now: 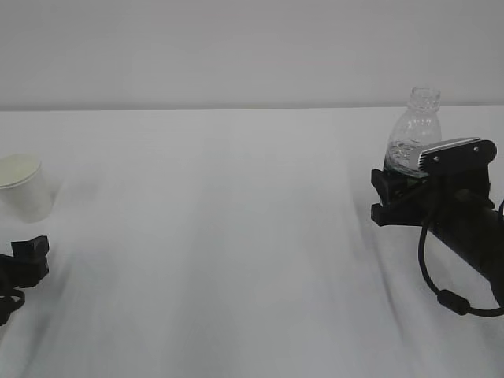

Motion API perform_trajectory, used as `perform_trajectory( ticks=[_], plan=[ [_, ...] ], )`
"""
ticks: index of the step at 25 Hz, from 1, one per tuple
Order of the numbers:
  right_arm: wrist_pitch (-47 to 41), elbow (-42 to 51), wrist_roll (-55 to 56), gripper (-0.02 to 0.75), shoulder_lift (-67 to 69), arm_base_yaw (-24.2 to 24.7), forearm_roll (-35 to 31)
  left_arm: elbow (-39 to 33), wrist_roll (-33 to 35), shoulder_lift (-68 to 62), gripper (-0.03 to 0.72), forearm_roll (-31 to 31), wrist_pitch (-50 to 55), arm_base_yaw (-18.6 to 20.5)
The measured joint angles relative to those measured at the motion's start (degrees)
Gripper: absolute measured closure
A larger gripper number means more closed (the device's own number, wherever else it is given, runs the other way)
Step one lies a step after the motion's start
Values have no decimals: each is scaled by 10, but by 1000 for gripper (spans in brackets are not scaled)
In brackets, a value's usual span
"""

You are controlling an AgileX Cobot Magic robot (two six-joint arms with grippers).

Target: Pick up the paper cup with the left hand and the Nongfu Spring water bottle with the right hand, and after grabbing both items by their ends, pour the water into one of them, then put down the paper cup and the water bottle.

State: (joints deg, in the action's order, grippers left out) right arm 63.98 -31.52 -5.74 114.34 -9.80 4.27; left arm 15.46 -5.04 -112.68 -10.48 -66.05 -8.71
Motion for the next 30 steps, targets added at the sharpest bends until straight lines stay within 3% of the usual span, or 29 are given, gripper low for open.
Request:
perform_trajectory(
  ticks=[5,13,21,30],
  plan=[
    [0,1,0,300,0,0,0,5,0,-1,152,-2,0,0],
    [0,1,0,300,0,0,0,21,0,-1,77,-6,-1,0],
    [0,8,0,300,0,0,0,21,0,-2,70,-10,-1,0],
    [0,10,0,300,0,0,0,45,0,-6,79,-59,-1,0]
  ],
)
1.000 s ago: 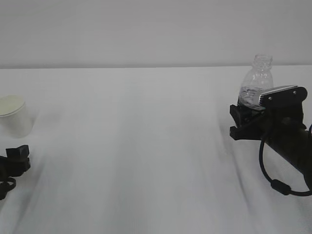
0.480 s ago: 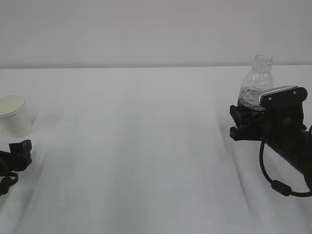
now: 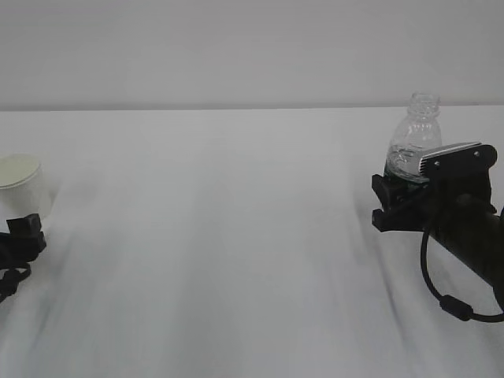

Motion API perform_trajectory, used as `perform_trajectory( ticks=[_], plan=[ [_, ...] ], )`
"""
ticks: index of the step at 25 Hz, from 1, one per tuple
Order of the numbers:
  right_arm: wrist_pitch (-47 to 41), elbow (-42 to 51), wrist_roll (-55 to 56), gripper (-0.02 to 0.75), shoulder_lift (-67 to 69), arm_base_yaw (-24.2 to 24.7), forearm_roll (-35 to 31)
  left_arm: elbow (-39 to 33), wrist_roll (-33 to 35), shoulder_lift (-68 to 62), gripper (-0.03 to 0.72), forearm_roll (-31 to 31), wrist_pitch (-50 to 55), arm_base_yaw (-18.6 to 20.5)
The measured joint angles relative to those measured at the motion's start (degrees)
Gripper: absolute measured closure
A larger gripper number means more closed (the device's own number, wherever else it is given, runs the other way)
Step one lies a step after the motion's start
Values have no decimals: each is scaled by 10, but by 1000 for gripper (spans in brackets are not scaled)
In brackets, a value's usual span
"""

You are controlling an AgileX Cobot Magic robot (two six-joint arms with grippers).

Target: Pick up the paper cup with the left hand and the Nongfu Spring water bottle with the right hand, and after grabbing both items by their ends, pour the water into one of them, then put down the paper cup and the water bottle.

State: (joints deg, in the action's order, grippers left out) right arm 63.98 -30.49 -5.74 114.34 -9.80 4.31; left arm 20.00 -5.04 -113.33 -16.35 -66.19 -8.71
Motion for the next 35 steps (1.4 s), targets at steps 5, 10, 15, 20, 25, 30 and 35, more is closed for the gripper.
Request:
perform_trajectory(
  ticks=[5,10,15,20,25,30,35],
  plan=[
    [0,0,0,300,0,0,0,33,0,-37,90,-1,0,0],
    [0,0,0,300,0,0,0,53,0,-66,94,-1,0,0],
    [0,0,0,300,0,0,0,82,2,-86,95,-5,0,0],
    [0,0,0,300,0,0,0,99,6,-96,95,-5,0,0],
    [0,0,0,300,0,0,0,113,18,-96,95,-5,0,8],
    [0,0,0,300,0,0,0,120,20,-97,95,24,0,44],
    [0,0,0,300,0,0,0,121,21,-97,95,81,0,80]
  ],
)
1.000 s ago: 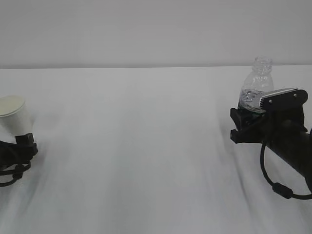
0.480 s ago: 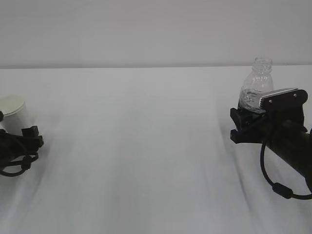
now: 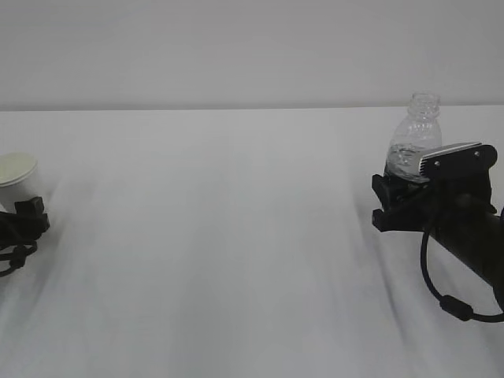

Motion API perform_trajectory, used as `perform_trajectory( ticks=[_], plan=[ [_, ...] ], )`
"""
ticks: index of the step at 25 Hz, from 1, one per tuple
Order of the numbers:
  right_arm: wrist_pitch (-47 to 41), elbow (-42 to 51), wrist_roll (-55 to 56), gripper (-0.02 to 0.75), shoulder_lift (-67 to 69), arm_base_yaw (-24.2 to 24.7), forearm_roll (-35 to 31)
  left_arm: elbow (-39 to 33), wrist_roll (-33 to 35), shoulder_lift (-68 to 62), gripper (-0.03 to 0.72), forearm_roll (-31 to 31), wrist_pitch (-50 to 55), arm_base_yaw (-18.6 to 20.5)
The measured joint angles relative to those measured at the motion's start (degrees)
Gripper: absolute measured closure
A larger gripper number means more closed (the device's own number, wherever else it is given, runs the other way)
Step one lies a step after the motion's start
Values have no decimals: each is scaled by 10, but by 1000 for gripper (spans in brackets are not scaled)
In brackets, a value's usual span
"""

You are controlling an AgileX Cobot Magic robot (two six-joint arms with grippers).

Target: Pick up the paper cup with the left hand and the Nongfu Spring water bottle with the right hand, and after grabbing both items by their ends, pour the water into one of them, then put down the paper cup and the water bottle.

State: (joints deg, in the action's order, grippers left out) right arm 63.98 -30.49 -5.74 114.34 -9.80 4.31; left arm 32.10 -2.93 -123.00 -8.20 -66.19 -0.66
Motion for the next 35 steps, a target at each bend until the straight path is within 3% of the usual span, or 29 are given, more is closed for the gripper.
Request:
perform_trajectory(
  ticks=[7,35],
  plan=[
    [0,0,0,300,0,0,0,27,0,-8,95,44,0,7],
    [0,0,0,300,0,0,1,90,0,-41,97,60,1,7]
  ],
)
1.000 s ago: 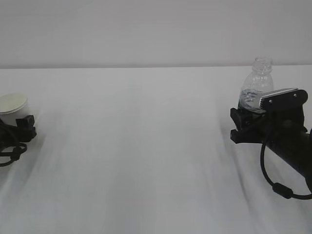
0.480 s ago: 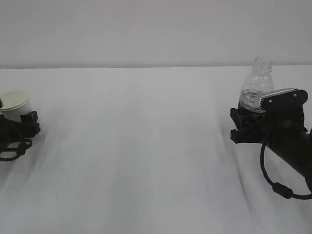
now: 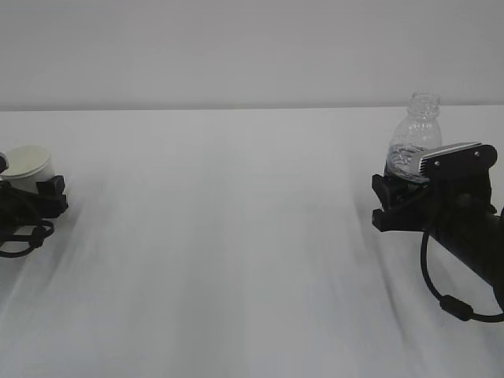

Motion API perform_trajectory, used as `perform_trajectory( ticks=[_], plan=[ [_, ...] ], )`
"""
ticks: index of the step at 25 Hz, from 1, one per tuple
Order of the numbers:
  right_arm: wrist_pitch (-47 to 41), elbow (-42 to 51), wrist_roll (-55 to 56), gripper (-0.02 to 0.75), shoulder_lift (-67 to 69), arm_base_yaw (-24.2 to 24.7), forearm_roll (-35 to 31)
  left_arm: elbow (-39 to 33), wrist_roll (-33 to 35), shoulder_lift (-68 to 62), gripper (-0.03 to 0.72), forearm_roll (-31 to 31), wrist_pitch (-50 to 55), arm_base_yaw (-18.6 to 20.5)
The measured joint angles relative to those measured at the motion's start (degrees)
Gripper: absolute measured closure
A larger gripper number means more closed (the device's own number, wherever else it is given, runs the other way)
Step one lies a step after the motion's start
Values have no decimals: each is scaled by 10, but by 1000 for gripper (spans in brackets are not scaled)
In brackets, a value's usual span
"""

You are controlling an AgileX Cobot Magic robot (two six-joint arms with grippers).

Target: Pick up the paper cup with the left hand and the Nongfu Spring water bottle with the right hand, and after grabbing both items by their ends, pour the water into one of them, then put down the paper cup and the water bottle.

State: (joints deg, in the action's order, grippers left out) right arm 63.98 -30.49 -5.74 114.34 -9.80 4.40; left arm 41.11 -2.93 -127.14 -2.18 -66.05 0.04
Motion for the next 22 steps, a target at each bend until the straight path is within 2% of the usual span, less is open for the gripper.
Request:
perform_trajectory(
  ticks=[8,15,22],
  plan=[
    [0,0,0,300,0,0,0,8,0,0,103,8,0,0],
    [0,0,0,300,0,0,0,8,0,0,179,30,0,0],
    [0,0,0,300,0,0,0,8,0,0,200,39,-1,0]
  ],
)
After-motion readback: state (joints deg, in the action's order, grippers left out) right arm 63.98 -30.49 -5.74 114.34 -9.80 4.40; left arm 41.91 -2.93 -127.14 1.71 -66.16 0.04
